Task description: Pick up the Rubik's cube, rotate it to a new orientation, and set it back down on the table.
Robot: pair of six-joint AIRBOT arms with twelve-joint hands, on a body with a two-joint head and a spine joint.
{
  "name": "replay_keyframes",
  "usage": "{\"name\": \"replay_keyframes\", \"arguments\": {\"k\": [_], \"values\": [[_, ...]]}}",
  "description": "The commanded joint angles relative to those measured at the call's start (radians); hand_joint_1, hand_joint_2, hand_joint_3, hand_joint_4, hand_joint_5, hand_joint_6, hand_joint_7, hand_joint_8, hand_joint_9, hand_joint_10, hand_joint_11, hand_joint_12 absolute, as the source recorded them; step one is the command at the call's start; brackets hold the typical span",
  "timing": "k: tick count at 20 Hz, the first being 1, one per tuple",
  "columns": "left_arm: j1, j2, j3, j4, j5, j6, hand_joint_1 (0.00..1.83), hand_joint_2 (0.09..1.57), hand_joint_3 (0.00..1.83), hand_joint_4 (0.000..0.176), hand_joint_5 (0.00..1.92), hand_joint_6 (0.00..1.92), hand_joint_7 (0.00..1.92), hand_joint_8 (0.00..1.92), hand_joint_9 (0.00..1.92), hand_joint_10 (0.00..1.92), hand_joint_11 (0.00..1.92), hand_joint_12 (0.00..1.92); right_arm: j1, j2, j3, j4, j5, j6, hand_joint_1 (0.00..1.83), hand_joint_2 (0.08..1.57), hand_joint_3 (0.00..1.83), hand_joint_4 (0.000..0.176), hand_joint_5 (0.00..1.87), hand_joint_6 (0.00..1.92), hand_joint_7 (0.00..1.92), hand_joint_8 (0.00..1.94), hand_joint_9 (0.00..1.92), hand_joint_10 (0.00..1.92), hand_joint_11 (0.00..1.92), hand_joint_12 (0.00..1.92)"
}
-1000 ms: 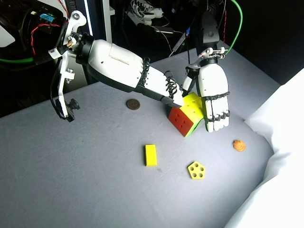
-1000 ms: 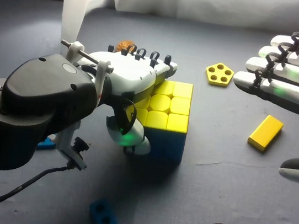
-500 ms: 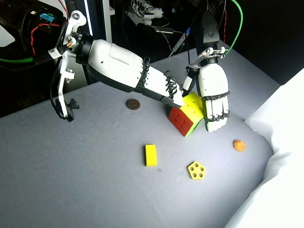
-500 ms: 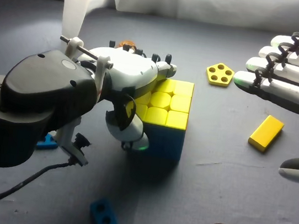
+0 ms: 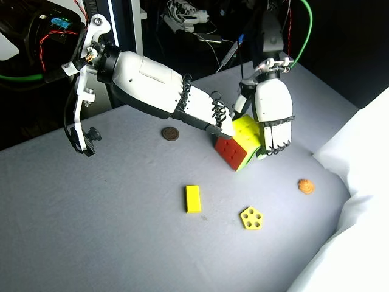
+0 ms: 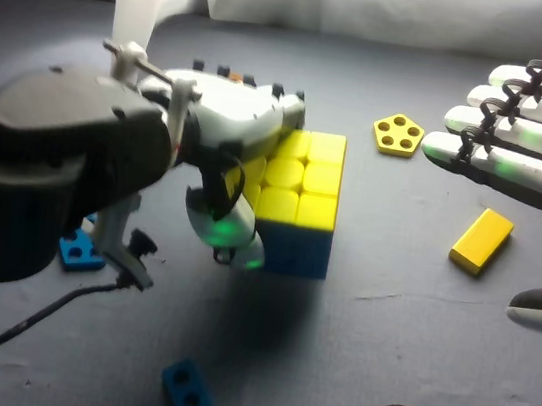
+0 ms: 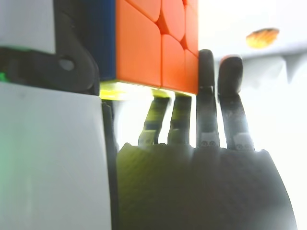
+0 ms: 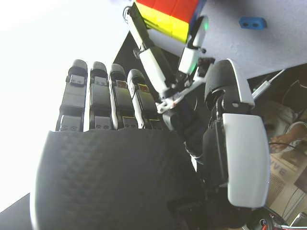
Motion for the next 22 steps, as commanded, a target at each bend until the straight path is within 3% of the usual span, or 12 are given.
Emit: {"name": "replay_keyframes", "arguments": {"k": [1, 4, 7, 9, 14, 16, 18, 20, 21, 22], "values": [[-0.018, 0.012, -0.009, 0.021, -0.015, 0.005, 1.16, 1.08, 0.0, 0.0, 0.15, 1.69, 0.24, 1.56, 0.24, 1.64, 0.11, 1.88, 0.014, 0.002, -0.007, 0.041, 0.114, -0.026, 0.45, 1.17, 0.0, 0.0, 0.0, 0.0, 0.0, 0.0, 0.0, 0.0, 0.0, 0.0], [-0.056, 0.037, -0.047, -0.04, -0.019, 0.066, 1.19, 1.11, 0.01, 0.0, 0.14, 1.64, 0.26, 1.51, 0.25, 1.62, 0.1, 1.87, 0.029, 0.002, -0.026, 0.209, 0.138, -0.125, 0.47, 1.16, 0.0, 0.0, 0.0, 0.0, 0.0, 0.0, 0.01, 0.01, 0.0, 0.0], [-0.108, 0.059, -0.085, -0.109, -0.035, 0.146, 1.12, 1.1, 0.0, 0.0, 0.1, 1.68, 0.21, 1.53, 0.2, 1.64, 0.06, 1.89, 0.033, 0.007, -0.046, 0.286, 0.123, -0.127, 0.46, 1.16, 0.0, 0.0, 0.0, 0.0, 0.0, 0.0, 0.0, 0.0, 0.0, 0.0], [-0.138, 0.066, -0.106, -0.162, -0.039, 0.194, 1.13, 1.08, 0.0, 0.0, 0.14, 1.66, 0.22, 1.54, 0.2, 1.66, 0.08, 1.9, 0.043, 0.018, -0.069, 0.308, 0.088, -0.133, 0.5, 1.15, 0.0, 0.0, 0.0, 0.0, 0.0, 0.0, 0.0, 0.0, 0.0, 0.0], [-0.183, 0.073, -0.153, -0.194, -0.07, 0.194, 1.1, 1.07, 0.0, 0.0, 0.12, 1.66, 0.2, 1.54, 0.21, 1.64, 0.07, 1.87, 0.067, 0.019, -0.089, 0.333, 0.072, -0.156, 0.44, 1.16, 0.0, 0.0, 0.0, 0.0, 0.03, 0.01, 0.04, 0.01, 0.01, 0.0], [-0.194, 0.072, -0.158, -0.196, -0.072, 0.195, 1.09, 1.07, 0.0, 0.0, 0.11, 1.66, 0.2, 1.55, 0.2, 1.65, 0.07, 1.87, 0.099, 0.019, -0.09, 0.423, 0.029, -0.189, 0.44, 1.15, 0.0, 0.0, 0.0, 0.0, 0.22, 0.04, 0.17, 0.05, 0.0, 0.32], [-0.2, 0.071, -0.162, -0.2, -0.077, 0.195, 1.07, 1.05, 0.0, 0.0, 0.1, 1.66, 0.2, 1.54, 0.19, 1.67, 0.06, 1.89, 0.128, 0.022, -0.09, 0.457, -0.023, -0.202, 0.45, 1.15, 0.0, 0.0, 0.0, 0.0, 0.39, 0.04, 0.26, 0.22, 0.0, 0.59], [-0.202, 0.07, -0.164, -0.203, -0.077, 0.195, 1.09, 1.03, 0.0, 0.0, 0.15, 1.63, 0.21, 1.54, 0.21, 1.65, 0.09, 1.86, 0.131, 0.022, -0.093, 0.461, -0.029, -0.213, 0.48, 1.14, 0.0, 0.0, 0.02, 0.0, 0.52, 0.12, 0.17, 0.76, 0.0, 0.8], [-0.202, 0.07, -0.165, -0.203, -0.077, 0.195, 1.09, 1.04, 0.0, 0.0, 0.15, 1.63, 0.22, 1.51, 0.21, 1.63, 0.09, 1.86, 0.131, 0.024, -0.098, 0.461, -0.032, -0.231, 0.49, 1.13, 0.0, 0.0, 0.03, 0.0, 0.48, 0.33, 0.14, 0.9, 0.0, 0.84], [-0.201, 0.069, -0.165, -0.203, -0.077, 0.195, 1.09, 1.03, 0.0, 0.0, 0.14, 1.64, 0.2, 1.54, 0.2, 1.66, 0.07, 1.89, 0.131, 0.028, -0.104, 0.461, -0.05, -0.235, 0.5, 1.13, 0.0, 0.0, 0.03, 0.0, 0.38, 0.67, 0.12, 1.02, 0.0, 0.84]]}}
